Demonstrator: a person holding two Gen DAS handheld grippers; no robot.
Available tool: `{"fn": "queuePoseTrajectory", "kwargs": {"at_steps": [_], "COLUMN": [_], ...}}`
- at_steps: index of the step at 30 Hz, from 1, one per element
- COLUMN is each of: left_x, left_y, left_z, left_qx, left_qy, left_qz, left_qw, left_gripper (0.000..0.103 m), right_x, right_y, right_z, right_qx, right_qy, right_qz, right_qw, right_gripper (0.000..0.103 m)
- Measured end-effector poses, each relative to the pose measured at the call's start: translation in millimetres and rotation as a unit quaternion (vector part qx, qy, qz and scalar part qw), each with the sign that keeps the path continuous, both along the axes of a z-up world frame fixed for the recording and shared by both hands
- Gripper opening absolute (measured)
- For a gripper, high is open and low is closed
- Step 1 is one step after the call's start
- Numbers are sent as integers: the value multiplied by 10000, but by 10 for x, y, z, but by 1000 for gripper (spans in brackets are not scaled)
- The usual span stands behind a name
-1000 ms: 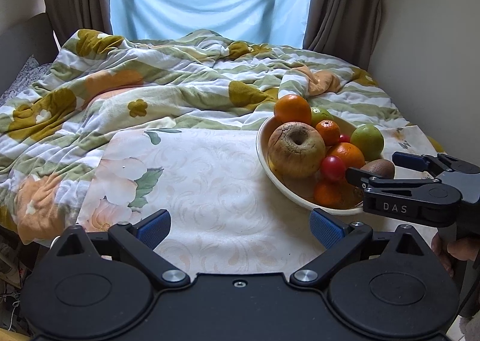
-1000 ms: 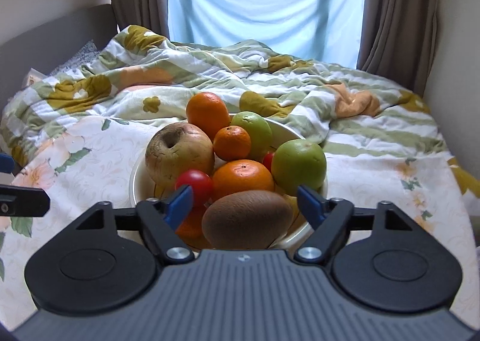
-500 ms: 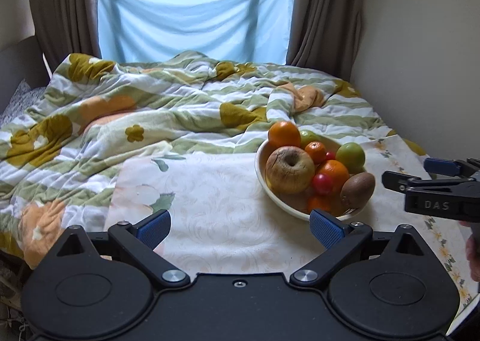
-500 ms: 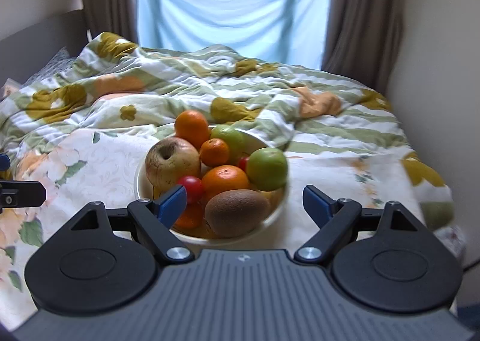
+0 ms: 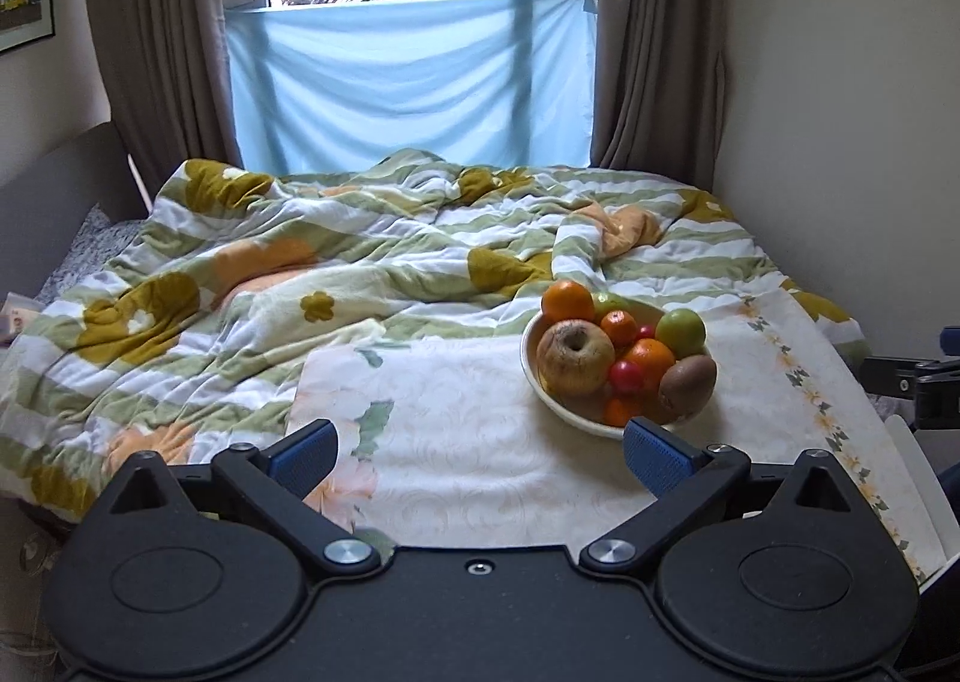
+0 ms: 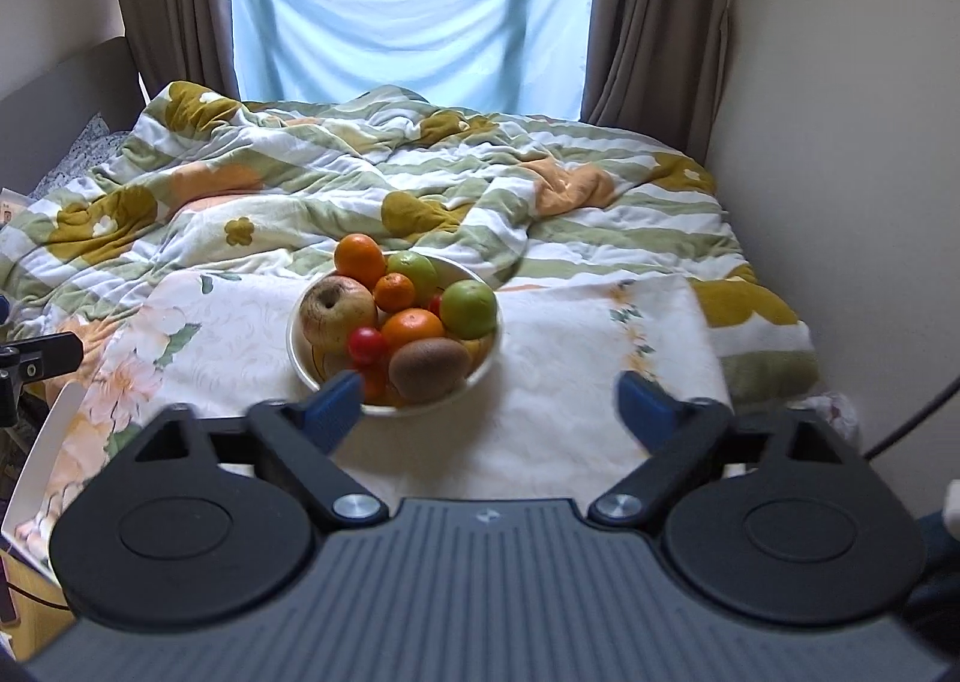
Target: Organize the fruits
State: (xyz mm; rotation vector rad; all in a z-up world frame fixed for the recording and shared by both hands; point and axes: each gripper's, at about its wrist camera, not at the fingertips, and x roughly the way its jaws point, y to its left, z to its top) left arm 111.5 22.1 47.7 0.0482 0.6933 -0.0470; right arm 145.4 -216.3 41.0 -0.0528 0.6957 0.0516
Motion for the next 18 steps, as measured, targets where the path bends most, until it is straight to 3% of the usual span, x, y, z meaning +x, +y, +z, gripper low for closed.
{"fn": "queuePoseTrajectory", "kwargs": {"at_steps": [10,18], "left_x": [-366,-415], "left_y": [-236,-297], "left_z": [-141,-170], "left_qx": [-49,-73], "left_qy": [226,220], "left_qz": [65,110], "left_qw": [9997,9997], "left_gripper": [103,103], "right_x": [-463,-559], "right_y": [-179,-200], "right_z": [-142,-246], "right_qx": [-28,17], "right_qy": [399,504], "right_qz": [-83,-81], "right_qw": [9992,9987], "right_gripper": [103,103]}}
